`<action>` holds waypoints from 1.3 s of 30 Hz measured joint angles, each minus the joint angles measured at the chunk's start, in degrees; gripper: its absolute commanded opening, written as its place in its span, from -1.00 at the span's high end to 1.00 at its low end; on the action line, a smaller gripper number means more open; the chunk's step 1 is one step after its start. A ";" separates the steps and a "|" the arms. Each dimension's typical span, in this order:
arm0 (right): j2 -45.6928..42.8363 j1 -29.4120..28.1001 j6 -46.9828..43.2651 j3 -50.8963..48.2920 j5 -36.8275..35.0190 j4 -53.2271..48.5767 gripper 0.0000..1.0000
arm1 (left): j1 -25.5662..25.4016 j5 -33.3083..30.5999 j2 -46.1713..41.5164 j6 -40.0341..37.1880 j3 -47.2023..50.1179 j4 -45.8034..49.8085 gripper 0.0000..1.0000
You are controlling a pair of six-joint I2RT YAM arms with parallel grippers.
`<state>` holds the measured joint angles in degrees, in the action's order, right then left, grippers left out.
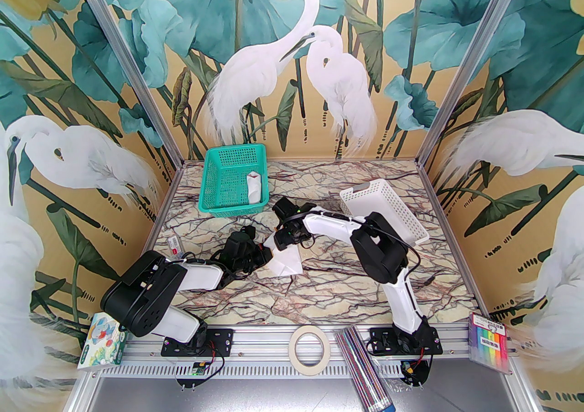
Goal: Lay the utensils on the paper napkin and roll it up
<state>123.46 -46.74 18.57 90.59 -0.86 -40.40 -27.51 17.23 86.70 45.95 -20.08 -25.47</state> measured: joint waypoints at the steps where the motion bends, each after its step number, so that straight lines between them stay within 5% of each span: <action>1: 0.17 -0.17 -0.26 0.13 -0.57 -0.28 -0.45 | 0.00 0.00 0.00 0.00 0.00 -0.02 1.00; 9: 0.55 -0.79 -0.85 0.44 -2.54 -0.76 -0.25 | -0.28 0.00 0.31 0.00 0.00 -0.52 0.98; 17: 0.55 -0.90 -0.85 0.09 -2.56 -0.33 -0.23 | -0.31 -0.02 -0.50 -0.20 -0.04 0.07 0.70; 25: 0.50 -0.94 -0.81 -0.11 -2.38 0.00 -0.23 | 0.46 -1.22 -10.75 -2.19 -0.09 9.90 0.50; 33: 0.50 -1.05 -0.79 -0.11 -2.36 0.02 -0.22 | 7.43 -3.87 -23.28 -6.43 -1.09 23.21 0.25; 39: 0.50 -1.09 -0.76 -0.11 -2.38 0.02 -0.22 | 9.86 -3.65 -23.06 -8.66 -2.05 28.59 0.21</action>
<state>123.96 -47.83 17.80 90.48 -3.25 -40.38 -17.65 13.58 63.64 37.30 -22.13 3.11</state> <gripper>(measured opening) 0.613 0.390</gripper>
